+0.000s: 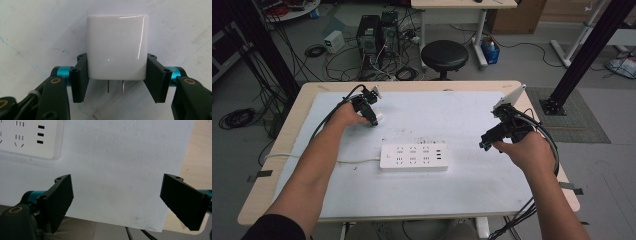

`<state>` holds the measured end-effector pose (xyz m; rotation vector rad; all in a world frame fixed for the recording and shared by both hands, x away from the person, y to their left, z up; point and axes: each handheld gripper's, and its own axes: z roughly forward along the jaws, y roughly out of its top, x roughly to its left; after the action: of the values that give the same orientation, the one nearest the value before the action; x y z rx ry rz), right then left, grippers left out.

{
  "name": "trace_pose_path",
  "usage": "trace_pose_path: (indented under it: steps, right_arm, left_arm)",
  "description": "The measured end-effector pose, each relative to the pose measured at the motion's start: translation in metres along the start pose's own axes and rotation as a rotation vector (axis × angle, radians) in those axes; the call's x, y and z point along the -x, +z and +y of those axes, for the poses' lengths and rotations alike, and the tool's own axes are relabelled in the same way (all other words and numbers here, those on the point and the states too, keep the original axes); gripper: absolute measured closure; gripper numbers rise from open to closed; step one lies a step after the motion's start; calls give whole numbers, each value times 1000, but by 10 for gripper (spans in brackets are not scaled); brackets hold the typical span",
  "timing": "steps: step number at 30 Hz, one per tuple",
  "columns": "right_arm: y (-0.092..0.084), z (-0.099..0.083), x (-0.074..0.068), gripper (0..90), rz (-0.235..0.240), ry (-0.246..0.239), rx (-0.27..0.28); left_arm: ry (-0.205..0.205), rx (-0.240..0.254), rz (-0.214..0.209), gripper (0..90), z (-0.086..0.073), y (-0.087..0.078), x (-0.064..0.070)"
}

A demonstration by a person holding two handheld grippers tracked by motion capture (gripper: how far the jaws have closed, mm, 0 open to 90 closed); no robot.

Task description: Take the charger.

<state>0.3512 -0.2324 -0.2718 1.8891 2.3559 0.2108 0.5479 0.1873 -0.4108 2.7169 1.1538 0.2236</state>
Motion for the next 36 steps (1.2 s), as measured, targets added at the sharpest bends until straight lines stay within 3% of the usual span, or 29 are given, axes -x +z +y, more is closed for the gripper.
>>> trace_pose_path:
  steps: [6, 9, 12, 13, 15, 16, 18, 21, 25, 26, 36]
  right_arm:
    - [3, 1, 2, 109, 1, 6, -3]
    - [6, 3, 3, 109, 0, 6, -9]
    - [8, 7, 4, 109, 6, -2, -10]
    - [8, 7, 4, 109, 6, -2, -10]
    - [10, 11, 2, 109, 4, -3, -21]
    - [11, 12, 1, 110, 8, -4, -22]
    - [11, 13, -1, 109, 12, 1, -27]
    - [10, 13, -4, 109, 15, -2, -30]
    - [10, 13, -6, 109, 16, 2, -35]
    - [10, 12, -8, 109, 14, -5, -38]
    - [5, 11, -13, 109, 21, -9, -49]
  left_arm:
    - [13, -24, -7, 424, -3, -8, 3]
    - [22, -23, -11, 424, -9, -25, 8]
    - [58, -19, -19, 424, -14, -43, 15]
    - [58, -19, -19, 424, -14, -43, 15]
    - [74, 1, -32, 424, -21, -62, 24]
    - [74, 1, -32, 424, -21, -62, 24]
    - [91, 7, -42, 424, -31, -81, 33]
    - [120, -3, -37, 424, -40, -94, 42]
    - [114, -3, -37, 424, -48, -103, 49]
    - [101, 7, -59, 424, -60, -117, 55]
    - [117, -6, -52, 424, -94, -164, 88]
